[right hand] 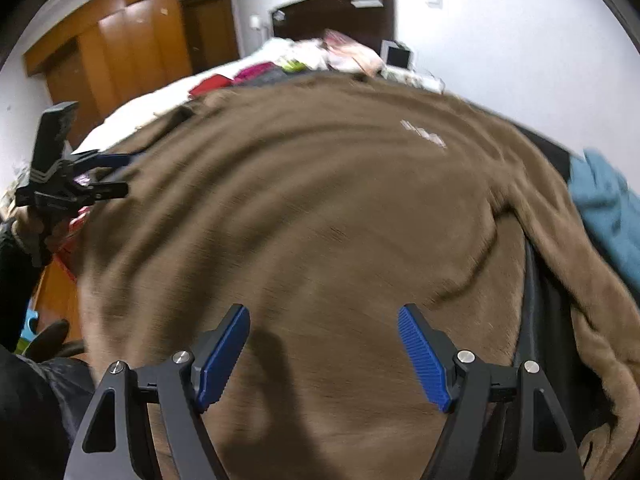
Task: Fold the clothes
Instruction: 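Grasp the sweatshirt sleeve cuff with the right gripper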
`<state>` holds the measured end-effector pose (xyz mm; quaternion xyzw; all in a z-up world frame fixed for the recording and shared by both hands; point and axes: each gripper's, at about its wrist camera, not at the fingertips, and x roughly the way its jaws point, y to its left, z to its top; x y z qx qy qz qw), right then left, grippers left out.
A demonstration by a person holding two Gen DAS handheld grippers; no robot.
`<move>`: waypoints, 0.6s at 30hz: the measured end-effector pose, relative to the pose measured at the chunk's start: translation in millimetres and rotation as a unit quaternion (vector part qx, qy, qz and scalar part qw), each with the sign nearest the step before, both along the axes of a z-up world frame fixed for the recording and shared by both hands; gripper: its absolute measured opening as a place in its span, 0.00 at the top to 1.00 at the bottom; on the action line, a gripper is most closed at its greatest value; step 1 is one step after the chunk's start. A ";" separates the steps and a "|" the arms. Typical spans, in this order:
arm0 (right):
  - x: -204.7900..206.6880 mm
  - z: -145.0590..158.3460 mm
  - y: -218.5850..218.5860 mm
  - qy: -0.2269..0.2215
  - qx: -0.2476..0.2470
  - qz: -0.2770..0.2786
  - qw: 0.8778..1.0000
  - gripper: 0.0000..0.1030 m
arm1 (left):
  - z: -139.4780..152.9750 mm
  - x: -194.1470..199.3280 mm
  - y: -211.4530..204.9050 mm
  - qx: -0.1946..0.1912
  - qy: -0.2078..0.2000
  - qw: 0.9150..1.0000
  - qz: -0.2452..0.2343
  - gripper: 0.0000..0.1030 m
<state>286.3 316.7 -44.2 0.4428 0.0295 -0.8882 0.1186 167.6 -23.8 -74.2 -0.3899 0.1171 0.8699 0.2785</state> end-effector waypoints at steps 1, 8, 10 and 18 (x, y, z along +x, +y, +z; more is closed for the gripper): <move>-0.7 -5.3 7.7 -0.007 0.003 -0.011 1.000 0.24 | -3.5 -2.6 0.5 -0.007 -0.004 1.000 0.003 0.03; 25.5 -9.5 44.7 0.004 0.031 -0.056 0.998 0.24 | -17.0 -12.6 -9.5 -0.028 -0.033 0.999 0.023 0.02; 33.8 -9.7 50.2 0.012 0.031 -0.068 0.997 0.24 | -17.5 -14.5 -11.4 -0.027 -0.040 0.998 0.029 0.01; 62.9 5.3 60.8 0.065 0.016 -0.115 0.991 0.24 | -2.6 -10.2 7.5 -0.051 -0.030 0.998 0.029 0.01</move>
